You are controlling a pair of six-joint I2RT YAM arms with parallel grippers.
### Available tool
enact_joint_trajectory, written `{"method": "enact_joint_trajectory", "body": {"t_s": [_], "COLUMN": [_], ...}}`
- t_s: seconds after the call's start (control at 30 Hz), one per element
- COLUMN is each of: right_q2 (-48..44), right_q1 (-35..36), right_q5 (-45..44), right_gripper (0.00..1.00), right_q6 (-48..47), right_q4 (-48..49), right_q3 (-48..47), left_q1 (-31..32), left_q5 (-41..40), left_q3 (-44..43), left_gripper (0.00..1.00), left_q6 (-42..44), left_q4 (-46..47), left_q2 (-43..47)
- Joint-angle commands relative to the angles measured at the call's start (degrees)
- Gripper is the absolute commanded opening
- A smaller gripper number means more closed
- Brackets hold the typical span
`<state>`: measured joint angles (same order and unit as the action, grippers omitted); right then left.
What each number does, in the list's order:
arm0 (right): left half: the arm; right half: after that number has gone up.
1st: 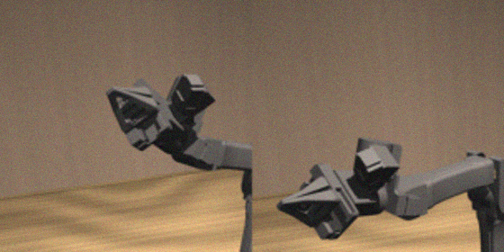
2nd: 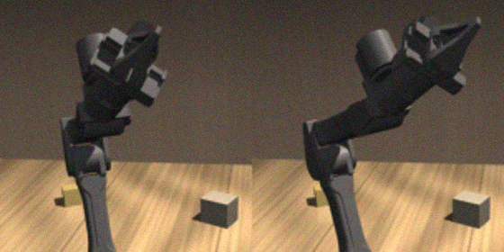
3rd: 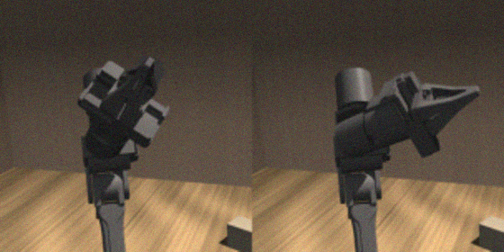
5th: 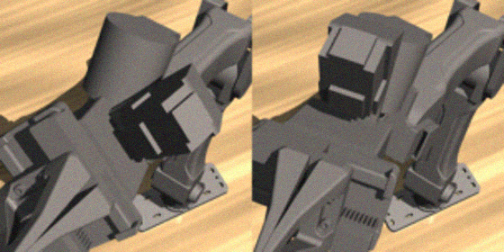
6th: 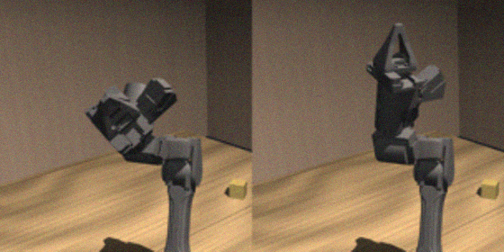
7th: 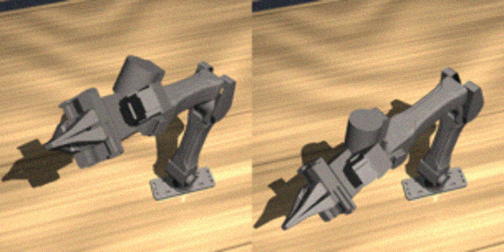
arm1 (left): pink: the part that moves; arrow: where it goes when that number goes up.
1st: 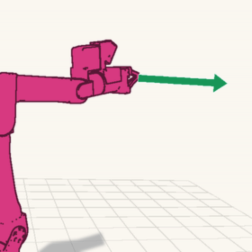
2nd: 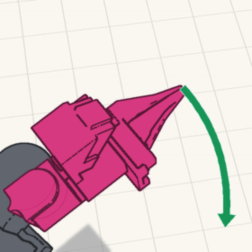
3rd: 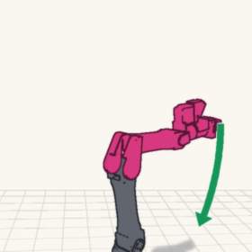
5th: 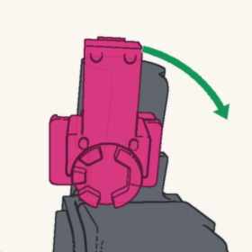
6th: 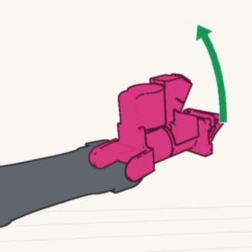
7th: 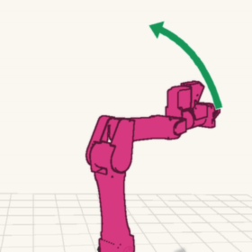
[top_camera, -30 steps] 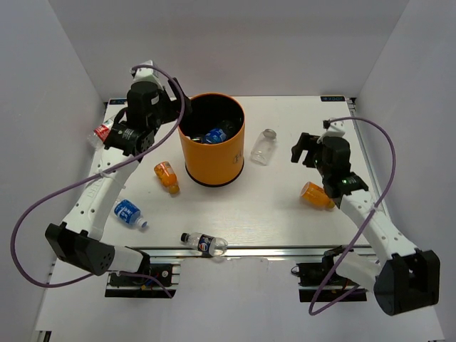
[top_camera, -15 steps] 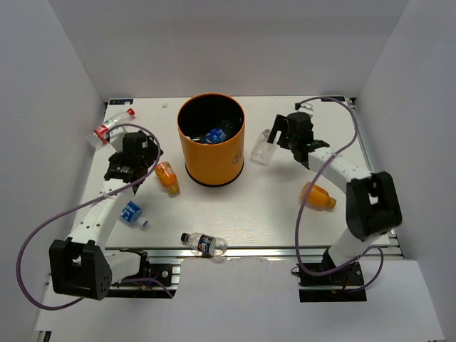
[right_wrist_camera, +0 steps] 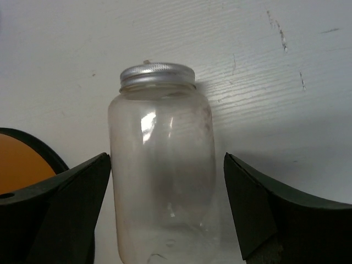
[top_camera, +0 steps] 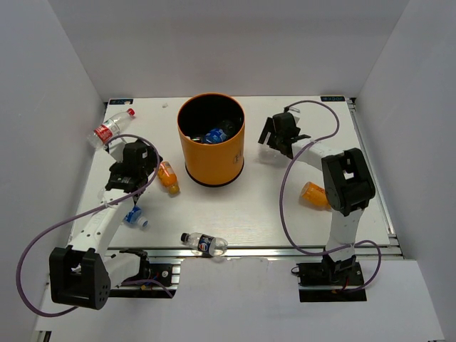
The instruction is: Put the plastic bottles in the bin
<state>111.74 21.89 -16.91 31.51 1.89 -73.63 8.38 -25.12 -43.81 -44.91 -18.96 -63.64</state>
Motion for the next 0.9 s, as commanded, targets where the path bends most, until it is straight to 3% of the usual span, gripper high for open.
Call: {"method": "enact_joint_trajectory", "body": {"t_s": [0.0, 0.1, 0.23, 0.4, 0.6, 0.87], "right_q2": [1.63, 1.29, -0.90, -6.52, -16.62, -30.61], "right_q1": [0.08, 0.08, 0.08, 0.08, 0.08, 0.17], "right_q5": [-3.30, -4.18, -6.38, -6.12, -6.38, -1.66], "right_gripper": [0.87, 0.79, 0.56, 0.39, 0.34, 0.33], "right_q6": [1.28, 0.93, -0.65, -4.25, -10.67, -20.42], "right_q4": [-1.54, -1.19, -0.66, 1.36, 1.89, 1.62], "right_q3": [-0.38, 0.50, 1.38, 3.22, 4.19, -2.57], "left_q1": [0.14, 0.14, 0.14, 0.14, 0.14, 0.06], "left_q5": [-1.07, -1.94, -1.77, -1.33, -0.01, 3.50], "left_q3": [1.18, 1.36, 2.50, 2.68, 1.98, 2.15], "left_gripper": [0.98, 0.98, 0.98, 0.98, 0.98, 0.98], "left_q6": [0.26, 0.26, 0.34, 0.70, 1.75, 3.94], "left_q4": [1.21, 1.21, 1.91, 2.52, 2.79, 4.02], "left_q2": [1.41, 1.93, 2.90, 2.90, 1.59, 2.64]}}
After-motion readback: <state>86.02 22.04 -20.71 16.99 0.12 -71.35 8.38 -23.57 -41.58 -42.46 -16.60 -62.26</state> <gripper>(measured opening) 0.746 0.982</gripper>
